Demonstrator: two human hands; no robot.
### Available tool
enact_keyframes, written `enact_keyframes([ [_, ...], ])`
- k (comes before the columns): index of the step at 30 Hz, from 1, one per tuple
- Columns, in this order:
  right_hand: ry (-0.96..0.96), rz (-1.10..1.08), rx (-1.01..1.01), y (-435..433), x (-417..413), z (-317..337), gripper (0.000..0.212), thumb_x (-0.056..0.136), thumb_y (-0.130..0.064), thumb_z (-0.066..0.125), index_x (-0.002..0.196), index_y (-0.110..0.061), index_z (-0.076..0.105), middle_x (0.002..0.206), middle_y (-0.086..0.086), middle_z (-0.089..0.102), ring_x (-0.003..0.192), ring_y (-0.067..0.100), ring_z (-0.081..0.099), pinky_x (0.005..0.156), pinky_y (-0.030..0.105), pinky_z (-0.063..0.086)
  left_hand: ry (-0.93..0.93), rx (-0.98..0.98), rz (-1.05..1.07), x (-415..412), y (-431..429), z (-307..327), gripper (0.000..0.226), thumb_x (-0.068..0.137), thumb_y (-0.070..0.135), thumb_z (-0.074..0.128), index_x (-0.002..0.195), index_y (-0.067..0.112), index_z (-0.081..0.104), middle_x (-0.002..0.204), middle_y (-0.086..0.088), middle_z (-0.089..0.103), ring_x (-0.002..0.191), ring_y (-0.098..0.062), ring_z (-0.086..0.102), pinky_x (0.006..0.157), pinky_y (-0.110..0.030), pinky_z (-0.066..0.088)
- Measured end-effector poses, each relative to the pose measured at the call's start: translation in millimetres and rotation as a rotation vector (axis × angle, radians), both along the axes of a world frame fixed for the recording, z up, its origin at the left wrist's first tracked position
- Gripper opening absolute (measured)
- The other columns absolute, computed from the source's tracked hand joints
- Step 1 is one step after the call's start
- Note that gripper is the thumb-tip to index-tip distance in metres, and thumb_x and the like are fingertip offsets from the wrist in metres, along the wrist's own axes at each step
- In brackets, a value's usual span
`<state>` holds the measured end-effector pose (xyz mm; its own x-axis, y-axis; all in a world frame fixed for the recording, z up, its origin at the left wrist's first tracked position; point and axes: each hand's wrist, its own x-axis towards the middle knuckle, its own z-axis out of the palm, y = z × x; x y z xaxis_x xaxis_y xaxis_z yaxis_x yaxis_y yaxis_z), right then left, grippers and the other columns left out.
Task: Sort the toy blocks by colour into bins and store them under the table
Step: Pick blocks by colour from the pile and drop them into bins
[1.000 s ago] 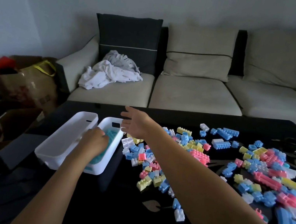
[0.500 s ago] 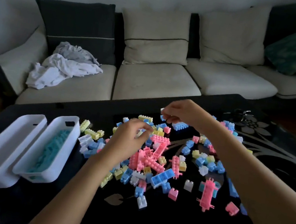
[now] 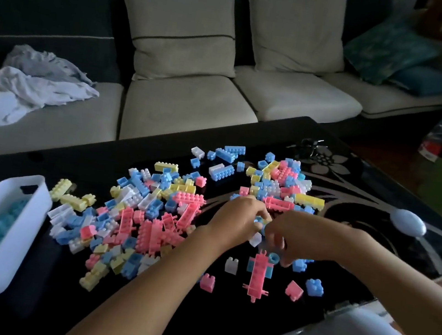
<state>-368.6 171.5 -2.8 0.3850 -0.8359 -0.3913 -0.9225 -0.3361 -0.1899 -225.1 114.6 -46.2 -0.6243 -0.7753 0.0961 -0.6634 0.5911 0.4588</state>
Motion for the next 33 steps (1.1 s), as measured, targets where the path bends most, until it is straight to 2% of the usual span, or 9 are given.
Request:
enact_keyframes([
  [4, -0.064, -0.003, -0.049, -1.6, 1.8, -19.9, 0.029, 0.072, -0.022, 0.079, 0.094, -0.018, 0.06, 0.072, -0.013, 0.053, 0.065, 0.002, 0.047, 0.054, 0.015, 0.032, -0.06, -0.046, 0.032, -5.2, -6.1, -5.3, 0.016, 0.08, 0.005, 0.061, 0.094, 0.013, 0.065, 0.102, -0.006, 0.061, 0.089, -0.021, 0.059, 0.075, -0.035, 0.051],
  [13, -0.285, -0.009, -0.097, -14.3, -16.2, -24.3, 0.019, 0.082, -0.026, 0.07, 0.101, -0.026, 0.068, 0.091, -0.014, 0.064, 0.078, -0.001, 0.059, 0.071, 0.012, 0.048, -0.109, -0.123, 0.116, -1.5, -12.6, -16.1, 0.006, 0.086, 0.013, 0.058, 0.09, 0.012, 0.062, 0.089, -0.003, 0.065, 0.077, -0.018, 0.056, 0.06, -0.027, 0.038],
  [16, -0.75, -0.265, -0.129, -18.3, -41.1, -14.2, 0.018, 0.085, -0.018, 0.064, 0.103, -0.022, 0.067, 0.094, -0.006, 0.069, 0.082, 0.006, 0.067, 0.076, 0.019, 0.055, 0.22, 0.214, 0.266, -3.9, -15.0, -6.6, 0.008, 0.089, 0.018, 0.059, 0.09, 0.012, 0.064, 0.084, -0.001, 0.066, 0.074, -0.013, 0.06, 0.066, -0.023, 0.049],
  [20, -1.71, -0.749, 0.107, -34.8, -75.8, -9.8, 0.014, 0.09, -0.005, 0.051, 0.095, -0.005, 0.063, 0.091, 0.005, 0.067, 0.08, 0.013, 0.069, 0.073, 0.02, 0.057, 1.126, 1.1, 0.462, -1.6, -32.6, 12.6, 0.01, 0.092, 0.002, 0.05, 0.095, -0.001, 0.06, 0.085, -0.011, 0.064, 0.075, -0.017, 0.063, 0.072, -0.026, 0.056],
  [22, -1.856, -0.884, 0.205, -45.0, -85.6, -14.4, 0.02, 0.094, -0.002, 0.043, 0.092, -0.005, 0.063, 0.089, 0.009, 0.066, 0.081, 0.016, 0.068, 0.074, 0.024, 0.058, 1.33, 1.286, 0.503, -0.2, -42.5, 14.9, 0.017, 0.09, -0.005, 0.042, 0.1, -0.002, 0.057, 0.087, -0.015, 0.063, 0.076, -0.02, 0.063, 0.07, -0.026, 0.057],
  [25, -1.684, -0.864, 0.153, -53.5, -88.0, -23.6, 0.022, 0.095, -0.001, 0.041, 0.091, -0.007, 0.062, 0.088, 0.007, 0.06, 0.078, 0.014, 0.059, 0.072, 0.024, 0.053, 1.315, 1.311, 0.51, -7.4, -51.0, 15.6, 0.017, 0.089, 0.002, 0.042, 0.097, 0.002, 0.058, 0.083, -0.011, 0.06, 0.072, -0.016, 0.059, 0.06, -0.023, 0.054],
  [27, -1.191, -0.781, -0.085, -57.6, -85.3, -34.0, 0.016, 0.095, -0.006, 0.049, 0.092, -0.013, 0.063, 0.089, 0.002, 0.061, 0.078, 0.013, 0.057, 0.072, 0.024, 0.048, 1.15, 1.197, 0.479, -18.2, -56.3, 12.9, 0.012, 0.093, 0.011, 0.048, 0.09, 0.006, 0.059, 0.071, -0.004, 0.054, 0.059, -0.01, 0.051, 0.047, -0.017, 0.045],
  [30, -0.454, -0.586, -0.382, -64.7, -82.5, -46.9, 0.009, 0.087, -0.018, 0.064, 0.095, -0.021, 0.065, 0.098, 0.006, 0.063, 0.085, 0.021, 0.059, 0.068, 0.026, 0.048, 0.553, 0.69, 0.37, -35.9, -57.3, 9.6, 0.014, 0.091, 0.022, 0.059, 0.094, 0.01, 0.065, 0.079, 0.002, 0.055, 0.068, -0.007, 0.05, 0.056, -0.017, 0.037],
  [33, -0.311, -0.552, -0.415, -65.3, -79.4, -50.6, 0.021, 0.083, -0.021, 0.07, 0.104, -0.023, 0.065, 0.099, -0.003, 0.049, 0.081, 0.013, 0.051, 0.057, 0.012, 0.036, 0.177, 0.237, 0.229, -52.3, -57.1, 2.6, 0.018, 0.088, 0.02, 0.064, 0.1, 0.009, 0.072, 0.099, 0.0, 0.067, 0.089, -0.008, 0.057, 0.075, -0.02, 0.041],
])
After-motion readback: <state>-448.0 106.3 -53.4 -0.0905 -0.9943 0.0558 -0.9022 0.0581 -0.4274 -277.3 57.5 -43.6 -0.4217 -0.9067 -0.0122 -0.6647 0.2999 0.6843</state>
